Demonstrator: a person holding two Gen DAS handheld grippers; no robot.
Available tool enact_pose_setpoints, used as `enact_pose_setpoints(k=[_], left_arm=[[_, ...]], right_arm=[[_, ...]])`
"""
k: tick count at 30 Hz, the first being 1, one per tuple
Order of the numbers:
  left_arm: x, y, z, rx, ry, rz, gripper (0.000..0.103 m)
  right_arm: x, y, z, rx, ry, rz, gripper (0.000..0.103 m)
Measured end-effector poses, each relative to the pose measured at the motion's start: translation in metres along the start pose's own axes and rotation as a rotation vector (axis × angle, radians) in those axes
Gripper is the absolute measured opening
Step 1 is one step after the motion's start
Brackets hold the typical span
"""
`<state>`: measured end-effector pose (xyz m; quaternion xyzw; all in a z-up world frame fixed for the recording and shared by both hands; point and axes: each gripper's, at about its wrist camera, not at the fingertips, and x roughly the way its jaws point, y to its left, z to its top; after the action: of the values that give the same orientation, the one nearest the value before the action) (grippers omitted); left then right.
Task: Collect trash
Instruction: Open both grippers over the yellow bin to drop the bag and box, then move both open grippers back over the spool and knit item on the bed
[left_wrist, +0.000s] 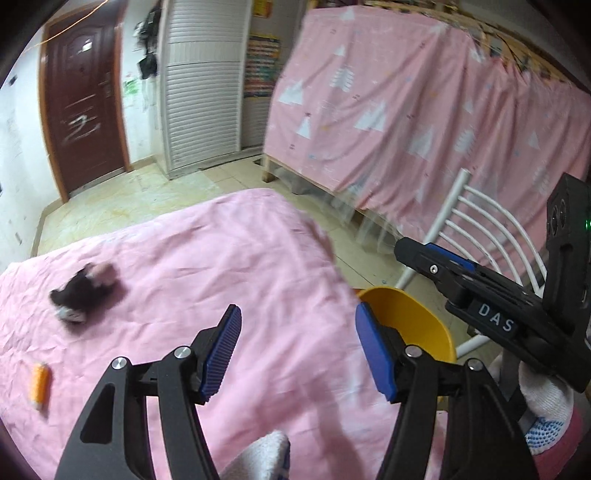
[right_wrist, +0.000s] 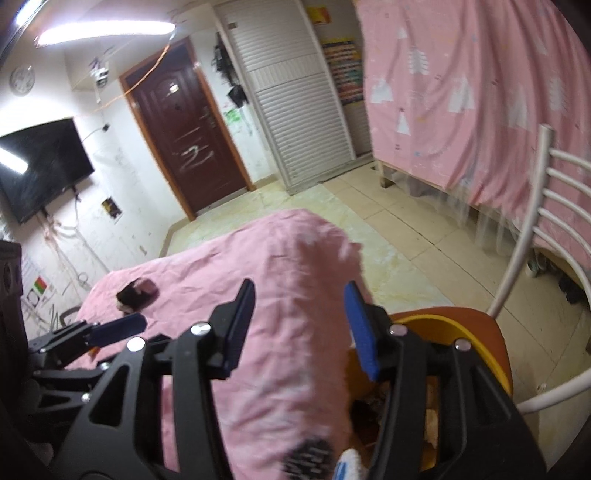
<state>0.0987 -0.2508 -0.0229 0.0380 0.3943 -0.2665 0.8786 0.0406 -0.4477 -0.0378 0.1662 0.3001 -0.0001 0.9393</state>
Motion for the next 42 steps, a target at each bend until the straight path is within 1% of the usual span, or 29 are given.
enact_pose_setpoints(k=[8,13,20,23,29,33,40,42], left_arm=[[-0.018,0.064,-0.009,-0.085,-0.014,0.040,0.055],[-0.027,0.100,-0.014,-0.126,-0.020,0.084,0.055],[-0.029,0.140,-0.021,-0.176,0.001,0.136,0.055],[-0.029,0.155,-0.025,-0.189,0.010,0.154,0.055],[-0.033,0.183,-0.033,-0.215,0.023,0.184,0.055],[-0.036,0.200,-0.039,-0.234,0.031,0.196,0.055],[-0.039,0.224,-0.050,-0.250,0.049,0.205,0.055],[-0.037,0.228,-0.055,-0.249,0.060,0.203,0.055]], right_arm=[[0.028,0.066,0.007,-0.092,0.035,0.047,0.048],[0.049,0.105,0.004,-0.143,0.067,0.082,0.048],[0.078,0.146,-0.001,-0.194,0.120,0.114,0.049],[0.087,0.160,-0.003,-0.224,0.138,0.128,0.057],[0.102,0.186,-0.004,-0.282,0.167,0.145,0.057],[0.111,0.200,-0.004,-0.305,0.195,0.178,0.066],[0.133,0.229,-0.011,-0.374,0.238,0.196,0.073],[0.139,0.235,-0.012,-0.388,0.243,0.199,0.082]])
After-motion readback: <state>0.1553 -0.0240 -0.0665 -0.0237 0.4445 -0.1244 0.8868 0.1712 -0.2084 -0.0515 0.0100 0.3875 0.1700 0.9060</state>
